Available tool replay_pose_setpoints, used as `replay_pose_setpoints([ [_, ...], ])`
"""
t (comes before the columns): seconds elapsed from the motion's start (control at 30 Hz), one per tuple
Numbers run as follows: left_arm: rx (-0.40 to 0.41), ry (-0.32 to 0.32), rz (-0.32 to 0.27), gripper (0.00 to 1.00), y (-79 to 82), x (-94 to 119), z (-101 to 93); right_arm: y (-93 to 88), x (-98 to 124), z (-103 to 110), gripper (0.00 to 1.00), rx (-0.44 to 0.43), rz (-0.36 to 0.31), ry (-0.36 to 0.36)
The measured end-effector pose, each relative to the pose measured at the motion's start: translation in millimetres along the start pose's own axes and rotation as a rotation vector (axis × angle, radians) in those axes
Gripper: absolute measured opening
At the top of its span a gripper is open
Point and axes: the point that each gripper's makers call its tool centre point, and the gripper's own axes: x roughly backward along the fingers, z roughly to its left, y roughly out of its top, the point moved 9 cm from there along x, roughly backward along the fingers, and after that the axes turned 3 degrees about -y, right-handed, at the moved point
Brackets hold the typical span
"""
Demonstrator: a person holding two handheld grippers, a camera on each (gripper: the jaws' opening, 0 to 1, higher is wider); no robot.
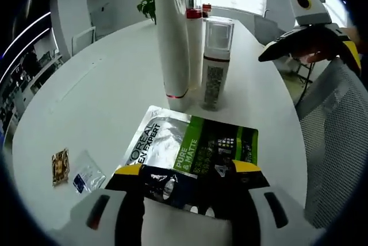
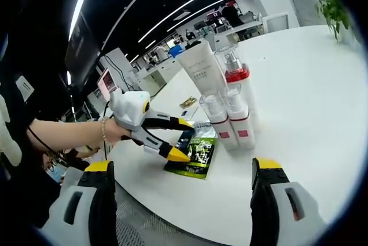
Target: Arrange the skincare products in the storage area until every visible bottle or jar stands upright without overlapping.
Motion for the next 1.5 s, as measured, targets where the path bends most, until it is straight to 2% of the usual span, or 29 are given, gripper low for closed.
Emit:
replay_pose_setpoints([
  [0.67, 0.016, 0.021, -0.009, 0.57, 0.4, 3, -0.7, -0.8, -1, 0, 0.99, 0.01, 0.009, 0.001],
  [0.8, 0.024, 0.024, -0.002, 0.62, -0.4, 7, -4.0, -0.6, -1, 0, 0.98, 0.016, 0.009, 0.003],
  [1.0, -0.007, 0.023, 0.004, 0.71, -2.1, 13, -10.3, -0.6, -1, 0, 0.98, 0.022, 0.009, 0.002],
  [1.3, 0.068, 0.04, 0.003, 0.8, -4.7, 28, -21.8, -0.5, -1, 3, 0.98, 0.04, 0.012, 0.01],
  [1.43, 0.097, 0.052, -0.008, 0.89, -6.0, 37, -29.8, -0.1, -2, 4, 0.99, 0.046, 0.012, 0.015],
  [1.5, 0.104, 0.06, -0.014, 0.91, -6.8, 38, -29.9, -0.3, -2, 5, 0.99, 0.053, 0.014, 0.019],
])
